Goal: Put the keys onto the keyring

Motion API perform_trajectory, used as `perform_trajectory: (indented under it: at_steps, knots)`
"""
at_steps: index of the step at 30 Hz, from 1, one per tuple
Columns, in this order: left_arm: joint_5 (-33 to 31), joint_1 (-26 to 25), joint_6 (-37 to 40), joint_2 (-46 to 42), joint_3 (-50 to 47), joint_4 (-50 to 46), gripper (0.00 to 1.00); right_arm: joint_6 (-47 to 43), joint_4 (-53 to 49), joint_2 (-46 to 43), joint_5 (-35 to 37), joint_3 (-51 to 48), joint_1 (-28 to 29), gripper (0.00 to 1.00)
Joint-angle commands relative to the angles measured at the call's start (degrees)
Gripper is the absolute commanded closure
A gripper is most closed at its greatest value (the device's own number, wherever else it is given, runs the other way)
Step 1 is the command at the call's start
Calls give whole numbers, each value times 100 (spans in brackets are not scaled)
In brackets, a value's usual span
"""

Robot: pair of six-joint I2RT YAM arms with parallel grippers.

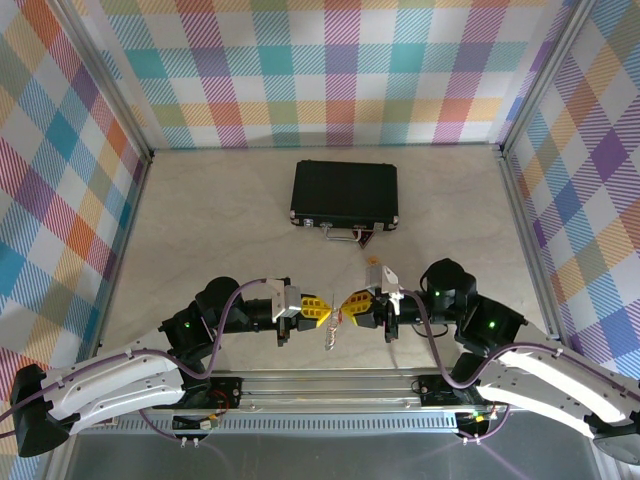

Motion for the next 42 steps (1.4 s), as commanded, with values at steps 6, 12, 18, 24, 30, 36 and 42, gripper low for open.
perform_trajectory:
  at_steps: [6,12,18,24,30,36,42]
  knots:
    - [100,-39,-121,-69,65,419,100,87,269,-139,83,-102,26,100]
    - [118,-39,-126,-49,74,422,100,88,350,-42,-10,-107,28,100]
    - [85,-43,-126,-58,56,426,100,127,365,-49,-55,-139,27,100]
    - [-33,-39,-86,-120,38,404,100,136,348,-84,-46,-123,24,100]
    - [39,-40,-90,-76,77,392,100,122,424,6,-72,-113,28,100]
    - [63,-39,-79,-58,74,403,100,173,539,81,-123,-127,28,100]
    - [57,-39,-82,-58,65,412,100,186,554,147,-137,-118,28,100]
